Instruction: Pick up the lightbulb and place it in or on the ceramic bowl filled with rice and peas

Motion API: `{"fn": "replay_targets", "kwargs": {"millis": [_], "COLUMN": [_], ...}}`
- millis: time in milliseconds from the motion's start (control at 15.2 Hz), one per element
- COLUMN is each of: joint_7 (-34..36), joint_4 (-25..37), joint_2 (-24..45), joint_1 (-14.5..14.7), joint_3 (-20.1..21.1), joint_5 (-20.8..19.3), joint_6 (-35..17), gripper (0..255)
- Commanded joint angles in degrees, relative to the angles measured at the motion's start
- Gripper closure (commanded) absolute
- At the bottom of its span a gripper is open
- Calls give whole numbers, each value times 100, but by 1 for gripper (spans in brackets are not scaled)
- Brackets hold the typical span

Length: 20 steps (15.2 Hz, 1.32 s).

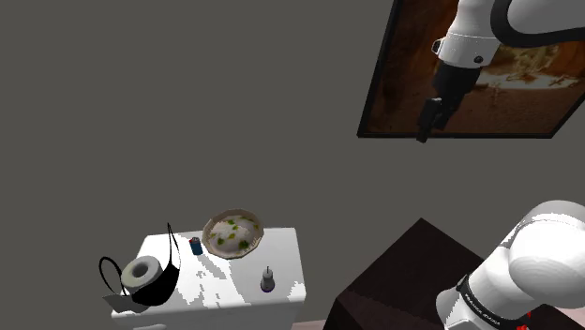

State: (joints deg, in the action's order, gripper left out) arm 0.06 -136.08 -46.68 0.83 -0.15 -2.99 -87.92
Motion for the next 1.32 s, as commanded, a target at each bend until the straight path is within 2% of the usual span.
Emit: {"fn": "replay_targets", "kwargs": {"millis": [0, 660, 1254], "joint_7": [0, 943, 1790], "joint_4": [0, -633, -600], "joint_2": [0, 845, 2245], "joint_1": [0, 398, 672], "joint_3": [0, 928, 1773], "joint_5": [0, 645, 961], "joint_6": [0, -1334, -2610], "gripper": [0, 0, 0]}}
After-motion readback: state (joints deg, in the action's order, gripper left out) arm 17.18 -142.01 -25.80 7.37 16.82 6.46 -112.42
